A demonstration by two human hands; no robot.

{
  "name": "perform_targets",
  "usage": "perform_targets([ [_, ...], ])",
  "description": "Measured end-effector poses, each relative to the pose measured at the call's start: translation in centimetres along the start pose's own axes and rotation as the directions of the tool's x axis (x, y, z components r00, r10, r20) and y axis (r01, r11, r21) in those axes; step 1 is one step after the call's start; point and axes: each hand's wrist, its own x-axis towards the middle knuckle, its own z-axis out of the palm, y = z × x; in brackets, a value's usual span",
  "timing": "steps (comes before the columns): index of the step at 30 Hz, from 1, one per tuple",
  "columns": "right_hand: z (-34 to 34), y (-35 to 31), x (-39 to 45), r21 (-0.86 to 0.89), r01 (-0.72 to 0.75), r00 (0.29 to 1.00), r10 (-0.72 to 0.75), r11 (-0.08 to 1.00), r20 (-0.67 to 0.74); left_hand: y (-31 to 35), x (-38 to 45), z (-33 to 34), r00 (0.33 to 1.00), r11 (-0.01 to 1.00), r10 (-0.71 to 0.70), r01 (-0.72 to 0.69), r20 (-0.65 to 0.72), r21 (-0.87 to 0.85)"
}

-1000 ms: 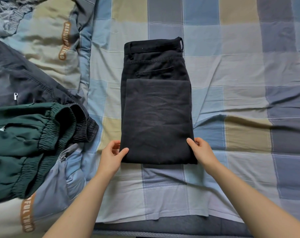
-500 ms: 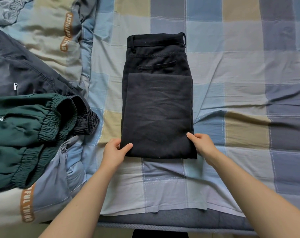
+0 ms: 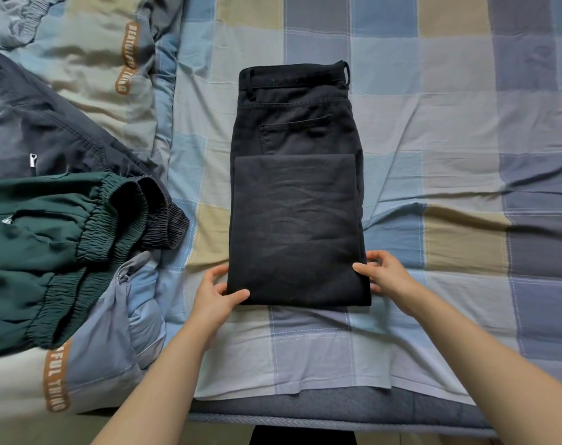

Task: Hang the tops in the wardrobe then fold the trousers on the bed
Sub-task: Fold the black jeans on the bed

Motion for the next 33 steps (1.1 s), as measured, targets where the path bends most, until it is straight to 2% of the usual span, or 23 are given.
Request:
perform_targets([
  [3, 1.0, -0.6, -0.2, -0.298, 0.072, 0.997, -0.067, 0.952, 0.029, 0.6, 0.5, 0.4, 0.999, 0.998, 0.035, -0.034, -0.019, 0.059],
  [4, 1.2, -0.7, -0.5, -0.335, 0.088, 0.996, -0.081, 0.938, 0.035, 0.6, 0.5, 0.3, 0.999, 0.999, 0.037, -0.036, -0.017, 0.040],
  [9, 1.3, -0.6, -3.2, -0.157, 0.071, 0.997, -0.064, 0.985, 0.047, 0.8, -1.2, -0.4, 0.999, 1.000, -0.016, 0.017, 0.047, -0.022],
  [13, 0.7, 0.8, -7.3, -0.256, 0.038, 0.997, -0.053, 0.966, -0.049, 1.0, -5.3, -1.2, 0.992, 0.994, -0.090, 0.084, 0.089, 0.071],
  [15, -0.3, 0.9, -11.1, -0.251, 0.089, 0.996, -0.092, 0.964, -0.002, 1.4, -8.7, -2.0, 0.986, 0.991, -0.112, 0.102, 0.121, 0.086],
  [17, -1.4, 0.7, -14.8, -0.329, 0.163, 0.985, -0.137, 0.930, 0.100, 2.2, -12.4, -3.1, 0.972, 0.982, -0.141, 0.114, 0.188, 0.150],
  [19, -2.8, 0.7, -17.7, -0.387, 0.154, 0.979, -0.087, 0.909, 0.183, 3.2, -15.9, -4.3, 0.934, 0.966, -0.197, 0.133, 0.300, 0.220],
  [22, -4.6, 0.4, -20.8, -0.274, -0.027, 0.960, 0.101, 0.961, 0.260, 4.9, -19.4, -6.0, 0.819, 0.946, -0.316, 0.231, 0.480, 0.228],
  [24, -5.5, -0.8, -21.9, -0.185, -0.172, 0.927, 0.222, 0.968, 0.301, 6.6, -20.4, -7.1, 0.739, 0.920, -0.392, 0.321, 0.548, 0.224],
  [26, -6.3, -2.4, -21.9, -0.150, -0.227, 0.906, 0.265, 0.962, 0.331, 8.3, -19.8, -7.9, 0.714, 0.903, -0.429, 0.347, 0.553, 0.252],
  [28, -6.5, -4.9, -20.7, -0.076, -0.299, 0.881, 0.306, 0.951, 0.361, 10.5, -17.8, -7.8, 0.756, 0.918, -0.396, 0.319, 0.521, 0.235],
  [30, -6.2, -7.6, -17.7, 0.112, -0.352, 0.900, 0.303, 0.929, 0.314, 12.7, -14.5, -6.8, 0.844, 0.937, -0.340, 0.339, 0.415, 0.079],
  [32, -5.9, -9.9, -14.0, 0.262, -0.274, 0.957, 0.236, 0.925, 0.169, 14.4, -10.4, -5.6, 0.926, 0.945, -0.277, 0.311, 0.257, -0.101],
  [33, -5.4, -10.7, -12.2, 0.265, -0.210, 0.977, 0.194, 0.941, 0.088, 14.6, -8.3, -4.9, 0.947, 0.962, -0.250, 0.266, 0.203, -0.057],
])
